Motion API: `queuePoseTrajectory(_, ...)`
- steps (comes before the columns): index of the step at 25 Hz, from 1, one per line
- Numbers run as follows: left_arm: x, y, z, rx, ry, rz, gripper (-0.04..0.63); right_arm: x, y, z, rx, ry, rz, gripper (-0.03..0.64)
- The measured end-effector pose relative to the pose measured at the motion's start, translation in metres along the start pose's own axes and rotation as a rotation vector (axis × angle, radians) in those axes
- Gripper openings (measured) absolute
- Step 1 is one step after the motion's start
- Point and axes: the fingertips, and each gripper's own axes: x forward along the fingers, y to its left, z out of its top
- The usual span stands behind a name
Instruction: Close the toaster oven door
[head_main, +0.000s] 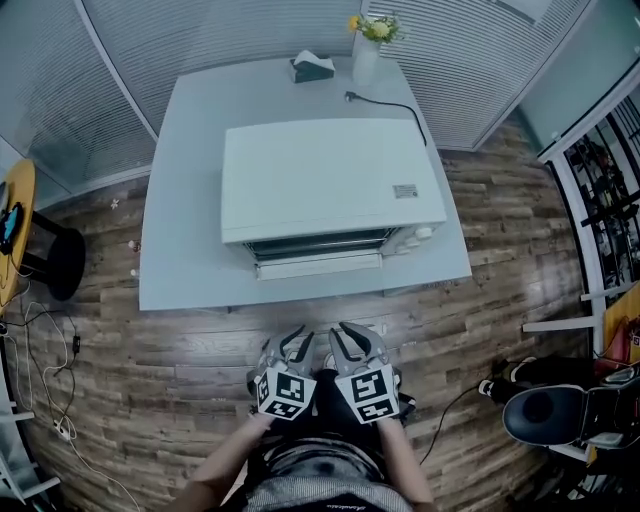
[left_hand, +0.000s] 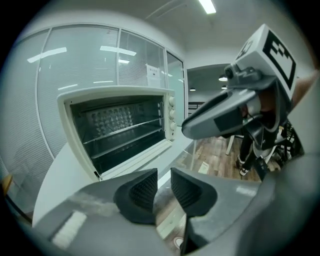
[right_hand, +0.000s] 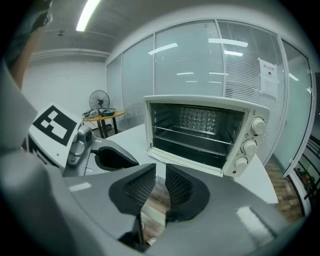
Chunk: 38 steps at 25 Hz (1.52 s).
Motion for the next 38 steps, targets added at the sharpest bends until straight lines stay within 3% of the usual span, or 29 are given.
queuePoseTrajectory(6, 0.020, -0.021, -0.045, 0.143, 0.115, -0.035, 0.087, -0.006, -0.001, -0.014, 0.022, 0.019, -0.017, 0.060)
queuePoseTrajectory(16, 0.051, -0.049, -0.099, 0.292, 0.259, -0.099, 0.133, -0.019, -0.007, -0.034, 0.058, 0.052, -0.047, 0.061)
queuePoseTrajectory(23, 0.069, -0.053, -0.124, 0.565, 0.319, -0.026, 0.168, -0.023, -0.007, -0.040, 0.074, 0.059, -0.049, 0.061)
queuePoseTrajectory(28, 0.076, -0.053, -0.130, 0.675, 0.329, 0.026, 0.183, -0.027, -0.012, -0.042, 0.075, 0.063, -0.059, 0.061)
queuePoseTrajectory(33, 0.075, -0.045, -0.130, 0.669, 0.339, 0.091, 0.183, -0.028, -0.016, -0.045, 0.072, 0.071, -0.064, 0.061)
queuePoseTrajectory(38, 0.074, -0.042, -0.127, 0.656, 0.340, 0.076, 0.184, -0.029, -0.019, -0.051, 0.062, 0.085, -0.058, 0.061)
